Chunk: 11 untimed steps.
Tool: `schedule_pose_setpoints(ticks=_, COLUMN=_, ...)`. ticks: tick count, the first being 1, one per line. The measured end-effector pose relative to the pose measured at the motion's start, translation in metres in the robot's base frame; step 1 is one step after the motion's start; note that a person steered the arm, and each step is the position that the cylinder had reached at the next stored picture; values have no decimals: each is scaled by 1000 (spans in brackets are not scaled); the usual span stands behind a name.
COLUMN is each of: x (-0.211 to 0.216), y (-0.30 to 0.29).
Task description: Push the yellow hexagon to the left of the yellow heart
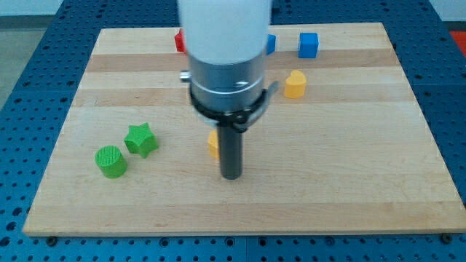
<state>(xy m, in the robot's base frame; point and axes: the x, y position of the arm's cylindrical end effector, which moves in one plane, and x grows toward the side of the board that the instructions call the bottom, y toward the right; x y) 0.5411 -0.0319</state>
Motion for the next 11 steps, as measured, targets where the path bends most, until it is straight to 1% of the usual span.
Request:
schedule_pose_setpoints(ticks=1, x=-20, y=-12)
schedule_pose_setpoints(ticks=2, x=-58, y=13)
schedule_pose_setpoints(ticks=3, x=-96, y=13)
schedule_pose_setpoints(ticks=4, x=-72, y=22)
schedule_pose_setpoints(ticks=5, x=-94, y=3)
schedule_pose_setpoints(ticks=6, x=-100, y=-7)
schedule_pose_setpoints(ticks=8, x=-154, y=-16)
schedule_pose_setpoints(ticks=9, x=-151, y=-17)
schedule_pose_setpoints(ticks=10, x=-176, y=-30)
schedule_pose_setpoints(ticks=11, x=-176, y=-27)
